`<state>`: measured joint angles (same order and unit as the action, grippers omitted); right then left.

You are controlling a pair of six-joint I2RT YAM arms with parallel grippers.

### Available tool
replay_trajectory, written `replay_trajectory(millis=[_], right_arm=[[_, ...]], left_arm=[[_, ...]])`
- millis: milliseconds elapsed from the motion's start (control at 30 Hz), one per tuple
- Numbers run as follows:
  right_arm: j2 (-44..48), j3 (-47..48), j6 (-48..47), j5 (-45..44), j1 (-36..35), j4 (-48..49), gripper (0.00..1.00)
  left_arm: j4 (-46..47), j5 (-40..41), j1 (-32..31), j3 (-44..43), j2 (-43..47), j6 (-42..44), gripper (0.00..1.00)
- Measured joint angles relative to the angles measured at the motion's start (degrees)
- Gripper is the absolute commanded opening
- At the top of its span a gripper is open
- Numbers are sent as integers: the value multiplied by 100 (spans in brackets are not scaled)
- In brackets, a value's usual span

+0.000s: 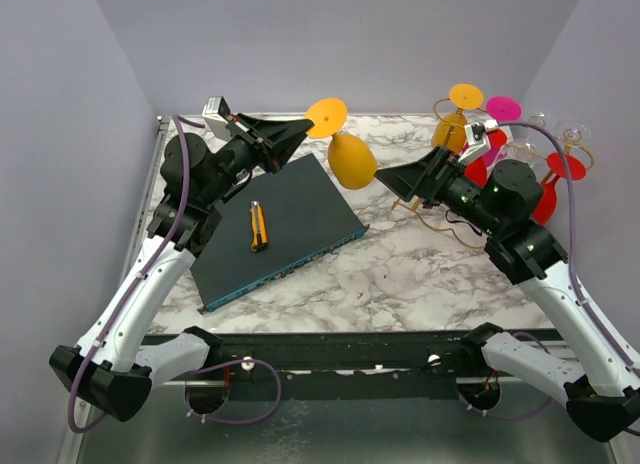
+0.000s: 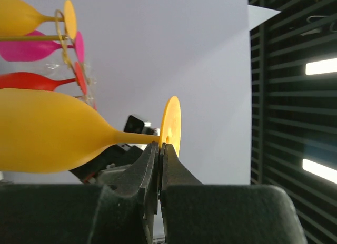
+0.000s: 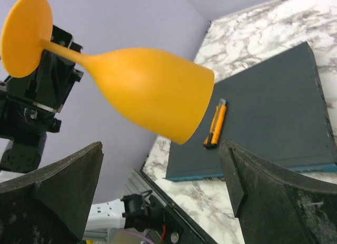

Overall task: Take the wine glass off the wine glass rack
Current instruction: Place the wine glass at the center of the board.

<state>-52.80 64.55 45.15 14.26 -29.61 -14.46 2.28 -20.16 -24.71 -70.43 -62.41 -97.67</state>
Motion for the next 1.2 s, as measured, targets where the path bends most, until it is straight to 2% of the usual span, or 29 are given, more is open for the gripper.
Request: replay_trajectory(millis=[267,533,800,1000,1100,1200], right_arm=[[-203,-350,291,68,0,1480,100],[-463,-667,610,577,0,2865,96],[-520,-765,890,1172,0,4081,83],[-695,-763,1097,1541,4,4725,58],[-811,-763,1202,1674,4,4905,43],[-844,-763,1268,1703,7,4992,23]], left_arm=[[702,28,2,83,155,-852,0],[1285,50,2,323,151,-1405,0],[1867,72,2,501,111,-1864,0],[2350,72,2,586,13,-2076,0],[2566,68,15,614,-35,-2116,0],[2710,66,24,664,-44,-2144,12]])
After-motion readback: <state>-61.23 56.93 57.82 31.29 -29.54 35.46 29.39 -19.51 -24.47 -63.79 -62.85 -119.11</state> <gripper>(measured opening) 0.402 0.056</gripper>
